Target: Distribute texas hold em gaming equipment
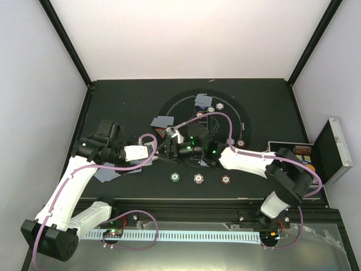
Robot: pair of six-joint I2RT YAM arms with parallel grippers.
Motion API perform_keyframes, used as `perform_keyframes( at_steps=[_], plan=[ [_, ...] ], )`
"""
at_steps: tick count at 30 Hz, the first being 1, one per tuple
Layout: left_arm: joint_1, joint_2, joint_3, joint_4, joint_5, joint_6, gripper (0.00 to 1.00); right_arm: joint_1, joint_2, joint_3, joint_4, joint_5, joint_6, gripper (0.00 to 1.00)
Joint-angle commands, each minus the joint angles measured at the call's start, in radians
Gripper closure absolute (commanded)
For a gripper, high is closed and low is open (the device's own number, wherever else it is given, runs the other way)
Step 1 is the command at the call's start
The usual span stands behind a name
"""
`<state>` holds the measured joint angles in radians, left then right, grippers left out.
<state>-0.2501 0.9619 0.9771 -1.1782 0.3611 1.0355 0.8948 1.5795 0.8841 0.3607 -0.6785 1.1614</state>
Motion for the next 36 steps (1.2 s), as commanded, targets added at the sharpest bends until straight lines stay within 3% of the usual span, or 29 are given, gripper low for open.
perform_keyframes(
  at_steps=[1,16,29,36],
  plan=[
    [0.002,-0.010,0.019,-0.010,0.004,0.006,0.98,0.045,0.081,0.082,0.063,-0.031,0.024,0.28],
    [0.002,-0.008,0.029,-0.019,0.002,0.009,0.98,0.082,0.299,0.212,0.142,-0.085,0.085,0.31],
    [0.002,-0.006,0.036,-0.017,-0.001,0.014,0.98,-0.015,0.187,0.030,0.026,-0.050,-0.027,0.49],
    [0.002,-0.006,0.031,-0.014,-0.004,0.014,0.98,-0.025,0.094,0.033,-0.051,-0.013,-0.070,0.62]
  ],
)
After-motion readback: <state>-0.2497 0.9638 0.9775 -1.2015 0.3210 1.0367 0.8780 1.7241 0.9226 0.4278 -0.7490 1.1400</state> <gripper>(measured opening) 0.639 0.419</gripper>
